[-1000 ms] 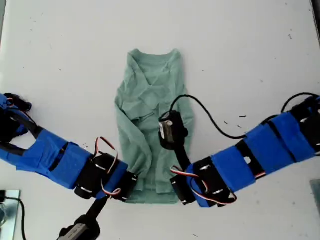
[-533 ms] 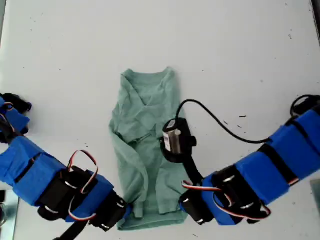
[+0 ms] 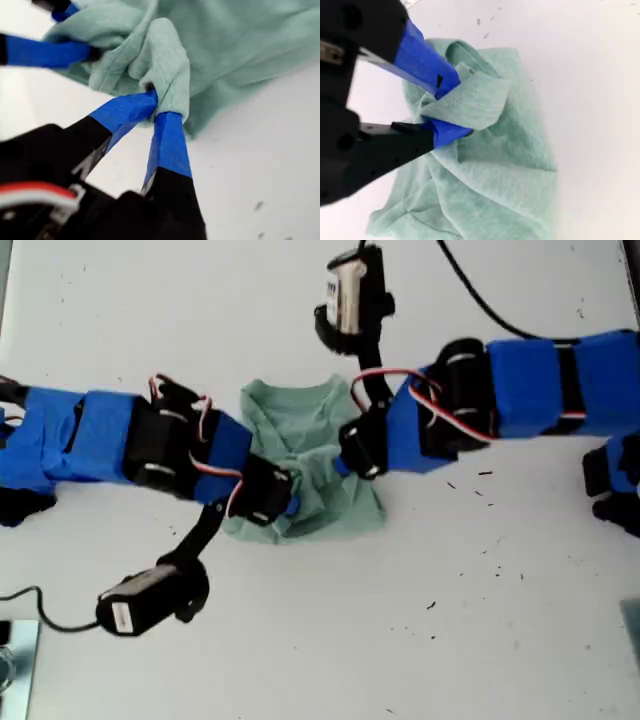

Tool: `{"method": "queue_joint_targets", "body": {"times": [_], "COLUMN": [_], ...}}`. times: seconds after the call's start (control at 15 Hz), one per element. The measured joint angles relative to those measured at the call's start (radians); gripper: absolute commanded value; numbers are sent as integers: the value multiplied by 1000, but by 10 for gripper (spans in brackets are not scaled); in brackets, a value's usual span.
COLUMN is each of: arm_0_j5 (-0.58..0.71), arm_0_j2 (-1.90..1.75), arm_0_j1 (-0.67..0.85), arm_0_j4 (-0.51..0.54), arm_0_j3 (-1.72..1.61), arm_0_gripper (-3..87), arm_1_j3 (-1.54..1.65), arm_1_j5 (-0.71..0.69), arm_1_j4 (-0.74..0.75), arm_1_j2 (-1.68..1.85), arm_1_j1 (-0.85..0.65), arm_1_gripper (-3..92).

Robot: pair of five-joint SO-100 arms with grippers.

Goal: Fold t shirt

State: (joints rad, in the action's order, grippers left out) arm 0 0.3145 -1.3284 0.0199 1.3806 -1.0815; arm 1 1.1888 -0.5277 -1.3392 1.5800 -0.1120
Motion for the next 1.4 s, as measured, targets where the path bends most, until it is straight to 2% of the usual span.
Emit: {"method": "queue_joint_targets", "body": {"times": [0.07, 0.13, 0.2, 0.27, 0.47, 0.6, 0.73, 1.0, 1.07, 1.13, 1.27, 1.33, 1.4], "arm_0_j5": [18, 31, 43, 46, 8, -6, -8, -81, -106, -141, -238, -311, -393], "arm_0_j2": [0, -8, -28, -66, -344, -637, -905, -1331, -1424, -1496, -1661, -1781, -1945], "arm_0_j1": [49, 78, 84, 98, 232, 371, 434, 414, 391, 365, 278, 225, 179], "arm_0_j4": [11, 17, 18, 23, 15, -46, -94, -262, -279, -295, -350, -370, -368], "arm_0_j3": [0, 0, 0, -9, -156, -373, -611, -1127, -1230, -1330, -1545, -1672, -1816], "arm_0_gripper": [18, 188, 291, 312, 272, 246, 236, 195, 194, 190, 66, 18, -1], "arm_1_j3": [8, 17, 18, 15, 80, 322, 595, 1060, 1177, 1301, 1526, 1582, 1655], "arm_1_j5": [-23, -41, -54, -74, -140, -114, -81, -29, -2, 29, 89, 121, 150], "arm_1_j4": [17, 32, 46, 63, 186, 341, 385, 373, 337, 298, 186, 164, 149], "arm_1_j2": [0, 0, -2, 0, 101, 350, 660, 1218, 1370, 1534, 1855, 1884, 1905], "arm_1_j1": [-46, -66, -81, -104, -210, -316, -422, -430, -433, -430, -373, -333, -291], "arm_1_gripper": [-8, 85, 309, 324, 272, 263, 254, 218, 218, 176, 74, 22, 22]}}
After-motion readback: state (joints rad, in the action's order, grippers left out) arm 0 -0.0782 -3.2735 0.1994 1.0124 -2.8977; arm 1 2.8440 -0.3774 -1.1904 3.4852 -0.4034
